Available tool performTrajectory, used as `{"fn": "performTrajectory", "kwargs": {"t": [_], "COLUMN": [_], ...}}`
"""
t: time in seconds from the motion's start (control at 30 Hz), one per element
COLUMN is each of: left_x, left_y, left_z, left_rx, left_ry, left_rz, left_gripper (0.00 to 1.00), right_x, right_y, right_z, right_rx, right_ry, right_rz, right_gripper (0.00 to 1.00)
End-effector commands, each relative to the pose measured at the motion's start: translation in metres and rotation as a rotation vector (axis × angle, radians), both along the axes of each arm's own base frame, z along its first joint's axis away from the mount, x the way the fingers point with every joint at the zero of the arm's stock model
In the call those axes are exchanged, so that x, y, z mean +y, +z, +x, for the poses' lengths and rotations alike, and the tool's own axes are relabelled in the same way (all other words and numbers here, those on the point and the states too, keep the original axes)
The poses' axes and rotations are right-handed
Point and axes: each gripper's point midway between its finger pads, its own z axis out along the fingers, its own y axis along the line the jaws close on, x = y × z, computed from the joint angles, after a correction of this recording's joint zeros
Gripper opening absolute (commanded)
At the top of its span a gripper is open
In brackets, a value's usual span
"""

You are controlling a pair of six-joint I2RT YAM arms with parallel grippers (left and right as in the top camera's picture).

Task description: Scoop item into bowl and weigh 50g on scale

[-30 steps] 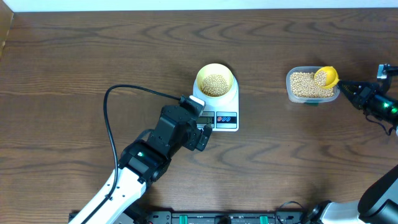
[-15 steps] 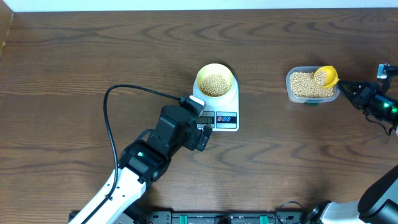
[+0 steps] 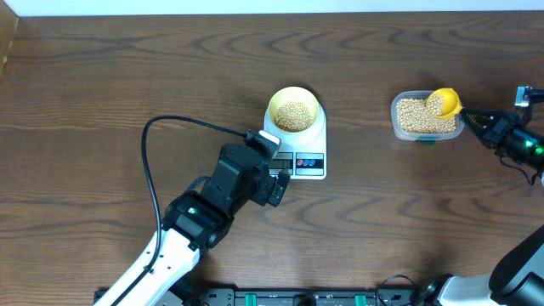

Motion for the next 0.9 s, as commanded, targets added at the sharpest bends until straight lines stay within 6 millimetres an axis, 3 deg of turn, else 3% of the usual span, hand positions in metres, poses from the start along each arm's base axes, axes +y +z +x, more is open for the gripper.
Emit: {"fn": "performTrajectory", "kwargs": {"t": [0.0,0.87], "left_x": [0.0022,0.0022], "left_y": [0.0008,0.0008], "left_z": [0.0026,0.0026], "left_rx": [-0.002,-0.002], "left_ry": [0.023,0.023], "left_rz": [-0.006,-0.006], "left_gripper": [0.98,0.98], "right_x": [0.0028,0.0024], "right_y": [0.0029,0.0034], "right_z": [-0.0006,0.0000], "right_rx": [-0.007,0.011], "right_ry": [0.013,0.001], "right_rz": [0.031,0.053], "right_gripper": [0.01,0.01]}}
